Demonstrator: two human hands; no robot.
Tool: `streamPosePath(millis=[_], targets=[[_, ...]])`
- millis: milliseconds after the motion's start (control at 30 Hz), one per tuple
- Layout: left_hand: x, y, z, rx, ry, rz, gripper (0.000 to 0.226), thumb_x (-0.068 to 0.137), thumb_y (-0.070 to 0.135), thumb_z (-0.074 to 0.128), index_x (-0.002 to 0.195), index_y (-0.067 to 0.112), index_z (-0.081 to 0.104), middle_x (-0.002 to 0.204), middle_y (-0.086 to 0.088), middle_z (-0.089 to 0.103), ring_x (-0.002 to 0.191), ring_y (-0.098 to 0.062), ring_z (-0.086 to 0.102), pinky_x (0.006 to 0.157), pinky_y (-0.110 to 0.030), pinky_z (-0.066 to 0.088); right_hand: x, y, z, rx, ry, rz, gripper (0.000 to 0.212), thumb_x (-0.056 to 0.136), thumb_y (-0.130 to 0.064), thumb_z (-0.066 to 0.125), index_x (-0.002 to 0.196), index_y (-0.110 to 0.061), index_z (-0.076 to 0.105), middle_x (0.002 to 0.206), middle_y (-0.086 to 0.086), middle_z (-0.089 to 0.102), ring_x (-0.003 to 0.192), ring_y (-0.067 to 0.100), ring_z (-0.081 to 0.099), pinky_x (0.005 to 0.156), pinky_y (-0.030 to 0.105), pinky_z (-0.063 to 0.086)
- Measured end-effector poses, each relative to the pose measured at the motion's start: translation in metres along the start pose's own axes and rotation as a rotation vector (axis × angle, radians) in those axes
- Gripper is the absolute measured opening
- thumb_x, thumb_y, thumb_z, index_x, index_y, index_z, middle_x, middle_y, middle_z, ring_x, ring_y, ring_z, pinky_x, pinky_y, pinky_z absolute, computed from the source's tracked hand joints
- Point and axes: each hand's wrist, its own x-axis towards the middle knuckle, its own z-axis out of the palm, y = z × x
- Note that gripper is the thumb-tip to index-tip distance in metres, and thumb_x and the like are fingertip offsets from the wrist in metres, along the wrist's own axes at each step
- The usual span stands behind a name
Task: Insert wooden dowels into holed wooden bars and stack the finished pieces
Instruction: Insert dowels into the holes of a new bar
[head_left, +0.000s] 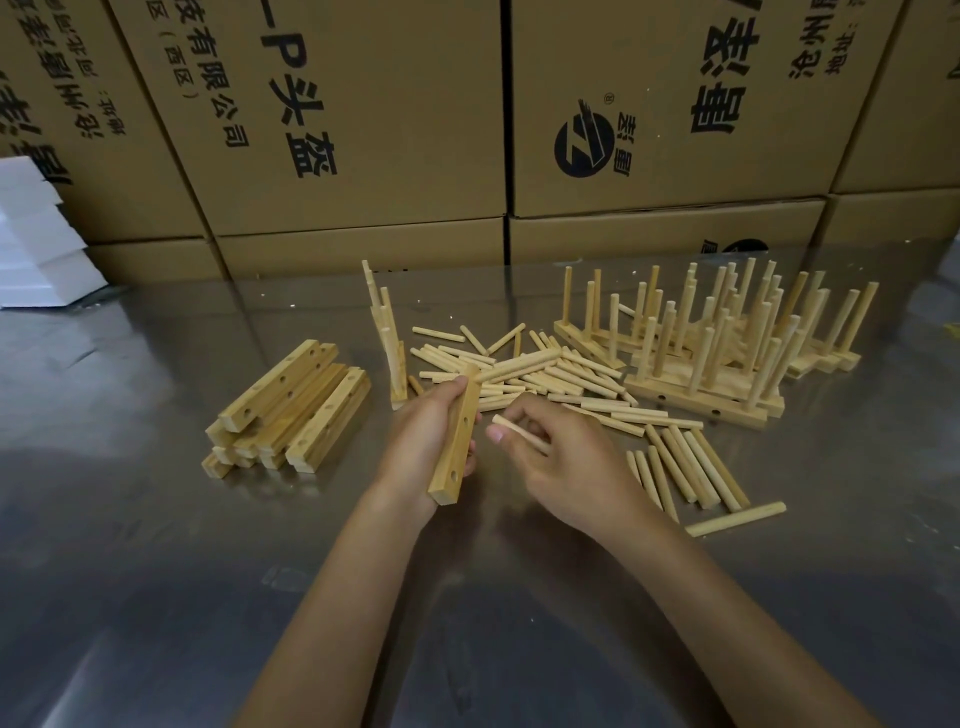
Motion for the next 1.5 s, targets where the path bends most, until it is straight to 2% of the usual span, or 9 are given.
streamPosePath(millis=[100, 233, 467, 833, 967, 1133, 1267, 1400, 1500], targets=[[-0.003, -0.001, 0.004, 0.048, -0.002, 0.003, 0.028, 0.094, 0.034, 0.065, 0.098, 0.008, 0.071, 0.073, -0.006, 0.066, 0.051, -0.018, 0.055, 0.039, -0.023, 0.040, 0.000, -0.002, -0.002, -0.086, 0.020, -0.051, 0.015, 0.090, -0.029, 0.052, 0.078, -0.033, 0.061, 0.078, -0.014, 0.056, 0.073, 0.002, 0.052, 0.059, 0.020, 0.037], [-0.008, -0.002, 0.010, 0.109, -0.036, 0.028, 0.023, 0.090, 0.036, 0.068, 0.083, 0.016, 0.074, 0.059, -0.003, 0.062, 0.047, -0.018, 0.056, 0.040, -0.025, 0.041, -0.003, -0.003, -0.004, -0.276, 0.021, -0.053, 0.029, 0.082, -0.035, 0.038, 0.056, -0.024, 0.047, 0.061, -0.006, 0.053, 0.057, 0.010, 0.051, 0.048, 0.030, 0.031], [-0.017, -0.003, 0.017, 0.163, -0.063, 0.118, 0.030, 0.096, 0.038, 0.061, 0.075, 0.022, 0.075, 0.064, -0.002, 0.066, 0.049, -0.013, 0.057, 0.040, -0.022, 0.040, -0.004, 0.000, -0.004, -0.449, -0.002, -0.075, 0.037, 0.088, -0.038, 0.035, 0.057, -0.021, 0.046, 0.052, -0.004, 0.047, 0.049, 0.007, 0.041, 0.047, 0.028, 0.020], [-0.022, -0.013, 0.024, 0.310, -0.103, 0.319, 0.024, 0.101, 0.036, 0.054, 0.115, 0.033, 0.074, 0.071, 0.001, 0.065, 0.066, -0.021, 0.055, 0.048, -0.024, 0.039, -0.003, 0.006, -0.004, -0.398, -0.024, -0.037, 0.039, 0.088, -0.034, 0.041, 0.052, -0.020, 0.043, 0.050, -0.004, 0.045, 0.048, 0.006, 0.043, 0.047, 0.028, 0.021], [-0.021, -0.011, 0.025, 0.276, -0.103, 0.330, 0.024, 0.101, 0.034, 0.055, 0.116, 0.032, 0.074, 0.113, 0.004, 0.072, 0.112, -0.015, 0.065, 0.090, -0.040, 0.055, 0.000, 0.006, -0.006, -0.328, -0.008, -0.001, 0.032, 0.078, -0.036, 0.041, 0.051, -0.021, 0.045, 0.045, -0.004, 0.045, 0.046, 0.008, 0.043, 0.047, 0.026, 0.020], [-0.021, -0.014, 0.032, 0.157, 0.026, 0.227, 0.024, 0.100, 0.032, 0.056, 0.094, 0.036, 0.079, 0.101, 0.005, 0.076, 0.106, -0.023, 0.066, 0.093, -0.041, 0.051, 0.004, 0.005, -0.015, -0.343, 0.086, -0.008, 0.015, 0.068, -0.044, 0.047, 0.072, -0.033, 0.056, 0.063, -0.013, 0.059, 0.062, 0.003, 0.051, 0.054, 0.023, 0.030], [-0.006, -0.012, 0.018, 0.052, 0.189, 0.176, 0.030, 0.101, 0.032, 0.055, 0.124, 0.017, 0.069, 0.125, -0.009, 0.068, 0.121, -0.031, 0.060, 0.107, -0.050, 0.045, 0.010, 0.011, -0.023, -0.208, 0.262, -0.014, 0.020, 0.077, -0.035, 0.054, 0.094, -0.033, 0.063, 0.086, -0.018, 0.063, 0.079, 0.003, 0.056, 0.063, 0.022, 0.041], [0.011, -0.007, -0.003, -0.121, 0.257, 0.038, 0.031, 0.102, 0.029, 0.052, 0.121, 0.007, 0.064, 0.087, -0.012, 0.061, 0.065, -0.020, 0.056, 0.051, -0.024, 0.049, 0.014, 0.037, -0.038, -0.428, 0.340, 0.143, 0.017, 0.082, -0.010, 0.058, 0.090, -0.022, 0.068, 0.093, -0.004, 0.066, 0.093, 0.019, 0.058, 0.079, 0.034, 0.044], [0.017, -0.006, -0.012, -0.206, 0.191, -0.004, 0.034, 0.104, 0.025, 0.047, 0.128, 0.005, 0.059, 0.084, -0.012, 0.053, 0.053, -0.014, 0.044, 0.035, -0.018, 0.035, 0.014, 0.055, -0.040, -0.601, 0.165, 0.338, 0.020, 0.082, -0.012, 0.058, 0.097, -0.022, 0.068, 0.105, -0.001, 0.064, 0.113, 0.024, 0.050, 0.096, 0.039, 0.033]])
